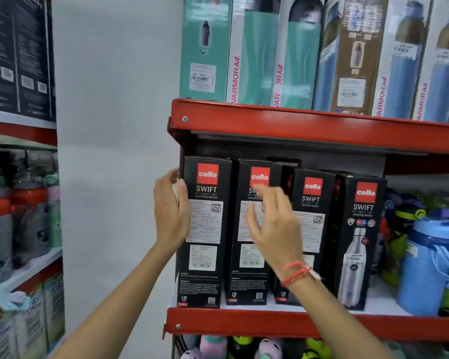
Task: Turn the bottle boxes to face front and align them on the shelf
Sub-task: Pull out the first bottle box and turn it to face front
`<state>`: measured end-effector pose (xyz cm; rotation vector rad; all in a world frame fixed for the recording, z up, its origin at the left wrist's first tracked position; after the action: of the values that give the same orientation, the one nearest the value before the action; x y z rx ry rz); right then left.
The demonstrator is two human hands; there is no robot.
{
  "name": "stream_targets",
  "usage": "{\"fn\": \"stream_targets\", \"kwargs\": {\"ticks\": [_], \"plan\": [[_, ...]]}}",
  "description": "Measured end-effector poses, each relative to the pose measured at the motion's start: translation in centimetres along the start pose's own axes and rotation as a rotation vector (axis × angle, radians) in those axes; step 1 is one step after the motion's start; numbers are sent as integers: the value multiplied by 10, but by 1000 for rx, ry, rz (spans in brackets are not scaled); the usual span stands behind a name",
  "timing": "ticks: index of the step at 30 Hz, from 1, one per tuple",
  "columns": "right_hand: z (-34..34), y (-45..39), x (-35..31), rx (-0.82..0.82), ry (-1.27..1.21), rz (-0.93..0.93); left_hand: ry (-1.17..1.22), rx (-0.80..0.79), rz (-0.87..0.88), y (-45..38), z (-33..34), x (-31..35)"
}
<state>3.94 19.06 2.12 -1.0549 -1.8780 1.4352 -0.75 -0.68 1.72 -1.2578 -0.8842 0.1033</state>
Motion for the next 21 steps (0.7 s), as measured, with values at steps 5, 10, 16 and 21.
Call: {"fn": "stream_targets", "kwargs": {"ticks": [5,10,16,21], "plan": [[51,41,-37,-248,-6,198,97,-328,-351,21,5,-39],[81,62,-69,-366,61,388,312,-693,-539,29,0,-53],[82,52,-93,-372,106,459,353,-751,-457,21,-14,-38],[62,42,-103,-311,57,392,340,-684,-355,7,-29,-27]]}}
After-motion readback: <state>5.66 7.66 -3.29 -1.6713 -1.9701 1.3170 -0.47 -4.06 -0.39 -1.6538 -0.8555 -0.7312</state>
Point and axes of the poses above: each hand's wrist, its own y-axis away from the middle knuckle, its own z-axis out of the palm, x = y × z, the point moved 2 cm from there along -y, towards the middle knuckle, and after that the axes turned 1 degree about -z, right-handed, at the moved point
